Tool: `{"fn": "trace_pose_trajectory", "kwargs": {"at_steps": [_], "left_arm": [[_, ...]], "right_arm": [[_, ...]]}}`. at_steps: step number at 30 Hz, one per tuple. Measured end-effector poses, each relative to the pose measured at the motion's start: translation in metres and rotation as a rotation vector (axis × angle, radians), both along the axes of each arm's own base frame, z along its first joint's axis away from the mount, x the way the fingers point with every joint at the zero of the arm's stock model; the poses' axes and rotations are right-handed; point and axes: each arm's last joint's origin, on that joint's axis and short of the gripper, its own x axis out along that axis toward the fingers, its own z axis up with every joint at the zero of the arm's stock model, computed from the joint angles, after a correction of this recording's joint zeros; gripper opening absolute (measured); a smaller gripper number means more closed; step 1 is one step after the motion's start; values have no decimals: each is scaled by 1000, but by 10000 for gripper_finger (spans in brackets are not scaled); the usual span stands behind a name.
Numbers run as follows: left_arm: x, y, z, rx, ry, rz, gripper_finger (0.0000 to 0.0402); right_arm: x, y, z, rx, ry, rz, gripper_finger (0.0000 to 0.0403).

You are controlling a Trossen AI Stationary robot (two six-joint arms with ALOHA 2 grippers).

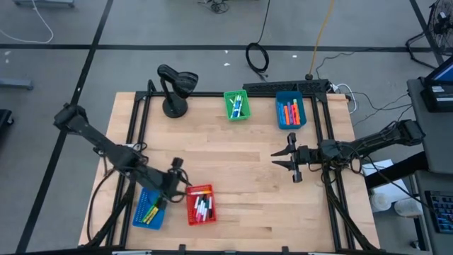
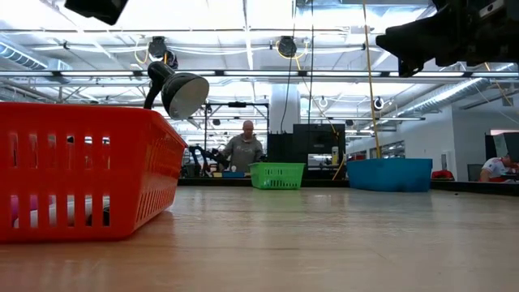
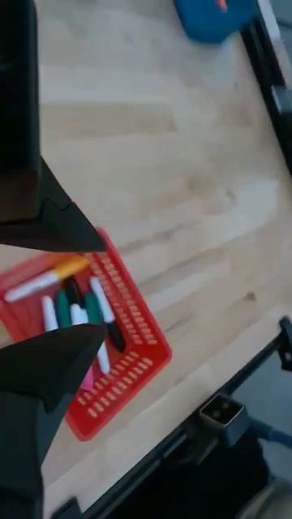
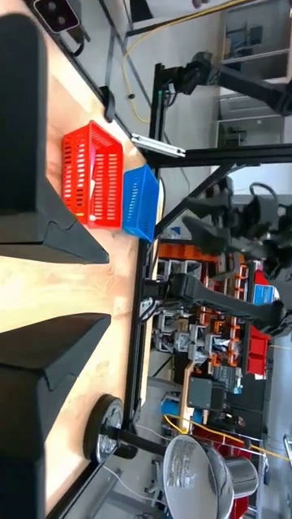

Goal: Pick & Place Markers
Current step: Return to Home Position

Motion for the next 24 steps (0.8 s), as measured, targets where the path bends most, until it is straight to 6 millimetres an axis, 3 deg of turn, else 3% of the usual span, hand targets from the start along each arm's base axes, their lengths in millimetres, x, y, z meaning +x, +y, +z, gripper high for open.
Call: {"fn": "trace_pose_trajectory", "kwargs": {"at_steps": [4, 8, 18, 24], "left_arm": [[-13, 12, 8, 14, -48, 81, 159], [-26, 24, 0, 33, -166, 46, 159], [-83, 71, -68, -165, -467, 113, 159], [-103, 83, -83, -209, -573, 45, 159]], "right_arm": [[0, 0, 0, -92, -10, -8, 95], [-1, 0, 3, -139, -34, -12, 95], [-13, -3, 7, -75, -31, -10, 95], [-24, -9, 8, -62, -13, -36, 95]]}}
